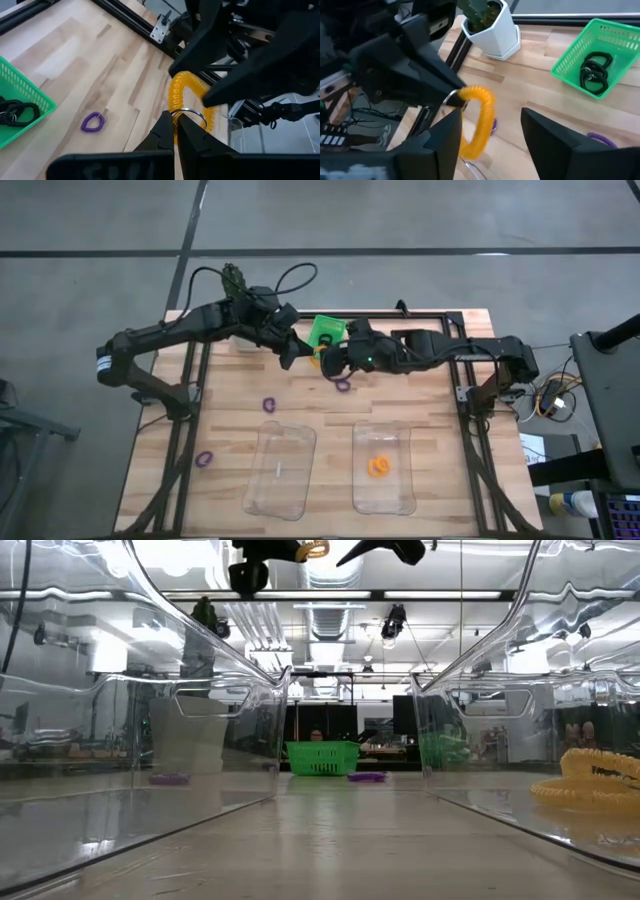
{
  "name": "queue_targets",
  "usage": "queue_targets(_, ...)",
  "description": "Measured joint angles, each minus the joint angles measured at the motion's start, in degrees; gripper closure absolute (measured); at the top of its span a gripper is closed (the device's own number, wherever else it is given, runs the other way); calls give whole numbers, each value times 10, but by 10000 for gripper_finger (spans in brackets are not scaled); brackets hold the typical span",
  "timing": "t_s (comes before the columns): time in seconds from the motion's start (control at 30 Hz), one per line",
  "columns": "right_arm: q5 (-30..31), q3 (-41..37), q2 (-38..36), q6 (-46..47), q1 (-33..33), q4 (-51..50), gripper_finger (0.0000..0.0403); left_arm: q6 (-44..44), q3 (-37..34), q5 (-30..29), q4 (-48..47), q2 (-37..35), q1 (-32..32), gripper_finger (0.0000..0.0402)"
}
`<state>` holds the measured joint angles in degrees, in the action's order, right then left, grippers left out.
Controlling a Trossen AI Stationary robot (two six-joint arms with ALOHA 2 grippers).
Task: Sort spring keychains
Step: Put the yellow spring keychain into the right transparent bin
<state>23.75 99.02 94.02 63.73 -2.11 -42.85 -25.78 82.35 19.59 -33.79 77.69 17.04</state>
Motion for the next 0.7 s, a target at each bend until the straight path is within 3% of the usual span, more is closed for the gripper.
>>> queue_targets(0.17, -3, 0, 0, -10, 2, 2, 265, 2, 0, 0, 0, 0, 0, 401)
queue_targets(0.37, -17, 0, -1, -33, 2, 3, 375, 2, -1, 0, 1, 0, 0, 401)
queue_targets(0.53, -18, 0, -1, -37, 3, 4, 381, 2, -1, -11, 9, 0, 0, 380)
queue_targets(0.7, -18, 0, -1, -42, 4, 0, 383, 19, -1, -25, 16, 0, 0, 320)
